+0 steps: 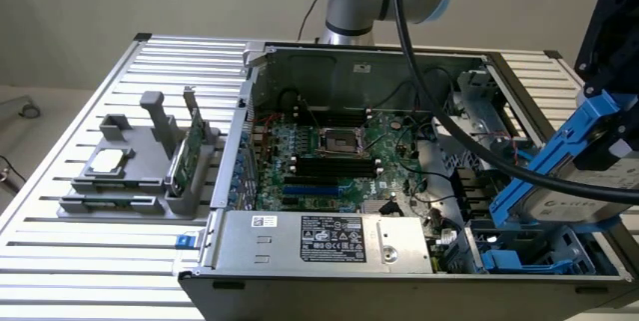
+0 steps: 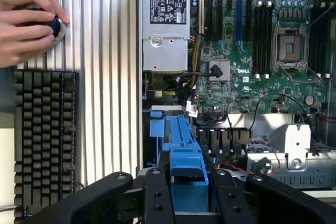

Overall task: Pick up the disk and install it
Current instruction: 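Pick up the disk, then insert the disk into the insertion slot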

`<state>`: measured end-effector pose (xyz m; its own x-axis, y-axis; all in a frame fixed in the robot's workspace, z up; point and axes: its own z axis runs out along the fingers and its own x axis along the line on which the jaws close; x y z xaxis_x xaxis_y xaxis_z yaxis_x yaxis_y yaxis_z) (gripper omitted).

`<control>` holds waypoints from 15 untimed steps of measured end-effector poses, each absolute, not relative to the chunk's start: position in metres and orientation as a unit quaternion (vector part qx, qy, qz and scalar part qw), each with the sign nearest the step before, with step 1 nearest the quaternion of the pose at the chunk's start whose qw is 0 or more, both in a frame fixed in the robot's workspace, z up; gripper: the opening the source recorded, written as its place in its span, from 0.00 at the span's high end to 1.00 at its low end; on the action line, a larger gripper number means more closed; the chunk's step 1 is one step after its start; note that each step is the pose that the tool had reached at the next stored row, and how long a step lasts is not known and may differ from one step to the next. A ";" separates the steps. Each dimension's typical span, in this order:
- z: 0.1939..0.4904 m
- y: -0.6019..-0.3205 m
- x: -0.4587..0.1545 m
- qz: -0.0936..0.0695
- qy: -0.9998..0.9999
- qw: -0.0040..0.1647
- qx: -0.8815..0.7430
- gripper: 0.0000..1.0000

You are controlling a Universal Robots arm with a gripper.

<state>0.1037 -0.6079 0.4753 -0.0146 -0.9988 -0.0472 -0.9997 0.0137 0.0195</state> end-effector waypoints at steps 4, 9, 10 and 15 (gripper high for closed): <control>0.470 -0.606 0.104 0.023 0.712 0.010 -0.702 0.67; 0.470 -0.606 0.104 0.023 0.712 0.010 -0.702 0.67; 0.470 -0.606 0.104 0.023 0.712 0.010 -0.702 0.67; 0.470 -0.606 0.104 0.023 0.712 0.010 -0.702 0.67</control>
